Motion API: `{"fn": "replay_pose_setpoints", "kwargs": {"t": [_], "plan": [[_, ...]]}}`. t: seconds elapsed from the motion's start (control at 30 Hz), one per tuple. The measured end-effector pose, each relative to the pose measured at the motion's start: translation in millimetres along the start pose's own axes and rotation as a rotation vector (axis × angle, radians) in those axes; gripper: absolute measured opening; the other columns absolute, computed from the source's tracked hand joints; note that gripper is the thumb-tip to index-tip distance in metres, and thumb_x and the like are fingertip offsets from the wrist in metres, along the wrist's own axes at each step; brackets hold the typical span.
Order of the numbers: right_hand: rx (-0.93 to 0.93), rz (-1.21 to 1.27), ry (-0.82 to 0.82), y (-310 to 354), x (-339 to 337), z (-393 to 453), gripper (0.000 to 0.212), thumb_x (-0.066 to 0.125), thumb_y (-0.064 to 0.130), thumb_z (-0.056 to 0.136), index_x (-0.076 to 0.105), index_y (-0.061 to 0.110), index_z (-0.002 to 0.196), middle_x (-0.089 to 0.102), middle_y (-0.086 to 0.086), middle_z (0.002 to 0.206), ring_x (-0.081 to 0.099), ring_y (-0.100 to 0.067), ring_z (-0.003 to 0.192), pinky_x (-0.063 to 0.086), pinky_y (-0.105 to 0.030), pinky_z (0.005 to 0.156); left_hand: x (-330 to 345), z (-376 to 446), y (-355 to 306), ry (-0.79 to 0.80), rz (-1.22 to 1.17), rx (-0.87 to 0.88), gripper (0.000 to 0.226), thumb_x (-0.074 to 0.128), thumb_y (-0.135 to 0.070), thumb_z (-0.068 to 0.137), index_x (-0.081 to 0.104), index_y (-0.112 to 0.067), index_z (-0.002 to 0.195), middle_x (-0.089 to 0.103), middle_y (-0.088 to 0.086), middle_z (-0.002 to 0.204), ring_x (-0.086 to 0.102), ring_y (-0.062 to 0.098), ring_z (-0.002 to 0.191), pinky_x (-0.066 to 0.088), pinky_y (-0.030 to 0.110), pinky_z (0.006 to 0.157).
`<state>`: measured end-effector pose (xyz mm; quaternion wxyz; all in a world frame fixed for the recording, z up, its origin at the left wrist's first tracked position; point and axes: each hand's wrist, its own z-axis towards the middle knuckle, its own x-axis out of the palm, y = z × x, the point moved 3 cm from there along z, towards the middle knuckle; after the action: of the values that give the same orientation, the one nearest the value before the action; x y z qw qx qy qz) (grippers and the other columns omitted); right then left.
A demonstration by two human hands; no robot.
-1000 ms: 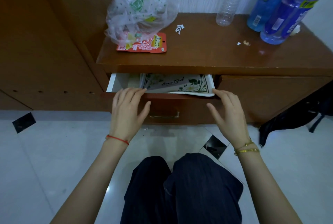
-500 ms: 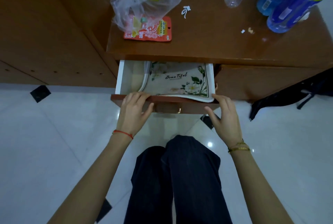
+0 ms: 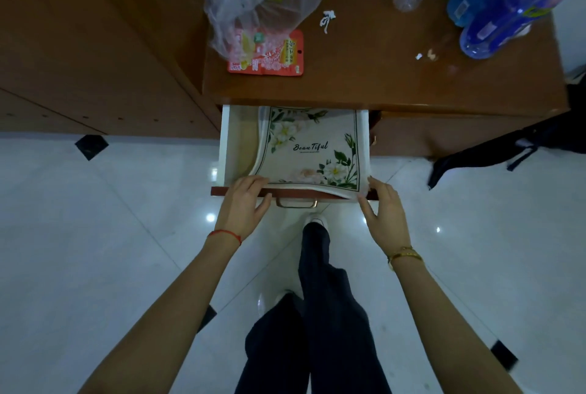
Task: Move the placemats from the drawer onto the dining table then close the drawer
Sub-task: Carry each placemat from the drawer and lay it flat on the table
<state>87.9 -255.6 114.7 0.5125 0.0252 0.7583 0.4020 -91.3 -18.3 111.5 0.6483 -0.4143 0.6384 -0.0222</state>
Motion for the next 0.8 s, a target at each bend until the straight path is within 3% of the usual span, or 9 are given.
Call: {"fn": "replay_pose_setpoints", "kwargs": {"t": [0.13,0.23,0.37,0.53,0.67,0.8], "plan": [[0.027,0.015,0.019,9.6,-6.5,17.0,0.041,0.056,0.024,0.096,0.051,0.005,0.132,0.057,-0.013,0.121,0.053,-0.026,0.112,0.048,-0.042,0.097,-21.0,19.6,-6.3,-0.088,-0.019,-0.026,0.032,0.061,-0.012,0.090,0.062,-0.006,0.122,0.065,0.014,0.111,0.058,0.028,0.099,0.048,0.035,0.090],[0.046,0.018,0.018,19.5,-13.6,34.2,0.039,0.056,0.021,0.096,0.052,0.004,0.131,0.058,-0.014,0.118,0.052,-0.027,0.110,0.045,-0.041,0.098,-34.3,37.3,-13.0,-0.109,-0.023,-0.042,0.030,0.059,-0.011,0.091,0.062,-0.005,0.120,0.064,0.016,0.109,0.058,0.030,0.098,0.050,0.037,0.088],[0.102,0.058,0.005,22.9,-15.1,60.7,0.040,0.054,0.023,0.097,0.052,0.004,0.133,0.056,-0.013,0.125,0.052,-0.026,0.115,0.044,-0.040,0.101,-32.8,61.0,-13.4,-0.049,-0.081,-0.154,0.034,0.057,-0.014,0.093,0.058,-0.006,0.126,0.059,0.015,0.122,0.054,0.028,0.111,0.039,0.026,0.095],[0.143,0.047,0.045,11.0,-5.6,86.7,0.040,0.055,0.022,0.097,0.051,0.004,0.133,0.055,-0.014,0.129,0.051,-0.029,0.119,0.044,-0.043,0.103,-10.4,84.4,3.7,0.030,-0.110,-0.286,0.037,0.056,-0.018,0.094,0.055,-0.006,0.129,0.057,0.016,0.125,0.054,0.029,0.112,0.038,0.027,0.096],[0.121,0.048,0.027,4.2,3.5,96.0,0.037,0.056,0.020,0.096,0.052,0.005,0.130,0.053,-0.010,0.123,0.057,-0.027,0.106,0.049,-0.043,0.096,8.9,98.1,21.8,0.120,-0.084,-0.389,0.040,0.056,-0.022,0.094,0.054,-0.007,0.131,0.054,0.016,0.127,0.055,0.032,0.110,0.041,0.031,0.094],[0.112,0.036,-0.017,1.3,11.8,98.7,0.038,0.059,0.016,0.094,0.053,0.003,0.129,0.053,-0.011,0.113,0.054,-0.026,0.101,0.049,-0.042,0.092,23.4,104.2,42.9,0.196,-0.119,-0.517,0.047,0.057,-0.023,0.093,0.048,-0.008,0.137,0.041,0.019,0.145,0.043,0.036,0.128,0.034,0.033,0.107]]}}
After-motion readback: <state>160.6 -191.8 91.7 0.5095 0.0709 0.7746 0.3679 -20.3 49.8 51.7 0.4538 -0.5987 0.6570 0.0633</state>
